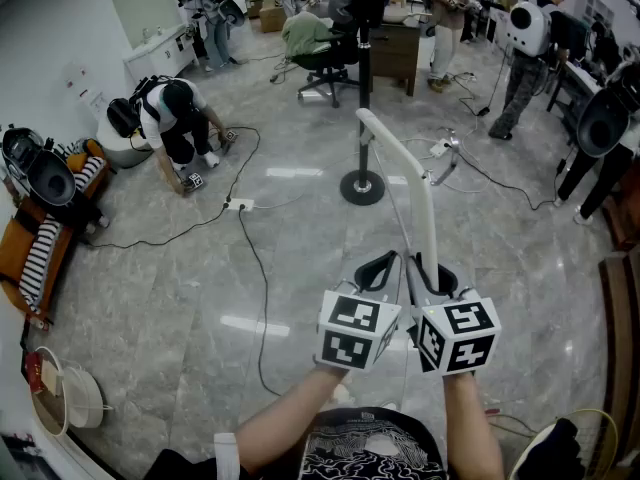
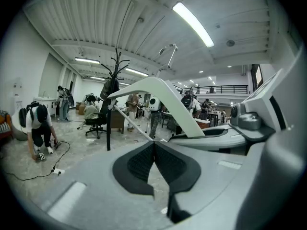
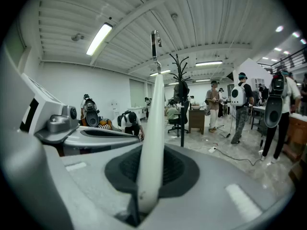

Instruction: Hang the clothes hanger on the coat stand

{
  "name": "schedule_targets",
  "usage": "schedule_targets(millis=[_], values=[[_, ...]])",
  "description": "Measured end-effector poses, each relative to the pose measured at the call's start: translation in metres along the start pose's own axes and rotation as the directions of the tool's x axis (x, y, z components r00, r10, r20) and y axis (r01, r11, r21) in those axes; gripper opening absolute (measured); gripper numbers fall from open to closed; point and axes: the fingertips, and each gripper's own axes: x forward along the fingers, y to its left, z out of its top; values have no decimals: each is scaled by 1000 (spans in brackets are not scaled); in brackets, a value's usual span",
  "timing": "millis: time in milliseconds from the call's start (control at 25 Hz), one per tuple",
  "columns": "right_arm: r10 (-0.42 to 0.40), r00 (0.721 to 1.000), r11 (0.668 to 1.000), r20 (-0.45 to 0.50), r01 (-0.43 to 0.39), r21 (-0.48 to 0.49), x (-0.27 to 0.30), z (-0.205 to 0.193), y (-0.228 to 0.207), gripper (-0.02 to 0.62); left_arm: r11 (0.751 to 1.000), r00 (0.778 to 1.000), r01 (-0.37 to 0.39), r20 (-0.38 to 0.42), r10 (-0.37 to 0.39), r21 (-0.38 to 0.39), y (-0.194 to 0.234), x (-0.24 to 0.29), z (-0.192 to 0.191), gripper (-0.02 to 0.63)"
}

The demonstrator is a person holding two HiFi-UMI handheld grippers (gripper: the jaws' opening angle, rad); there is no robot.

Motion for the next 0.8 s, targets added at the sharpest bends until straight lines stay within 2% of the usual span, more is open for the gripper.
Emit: schedule_targets(millis=[520, 800], values=[[-15, 1000, 1000, -18, 16, 23, 33, 0, 22, 49, 999, 1000, 15, -19, -16, -29, 43, -3, -13, 6], [-16, 1000, 1000, -9, 16, 19, 46, 13, 21, 49, 999, 1000, 30, -7, -30, -36, 56, 8, -2, 6]])
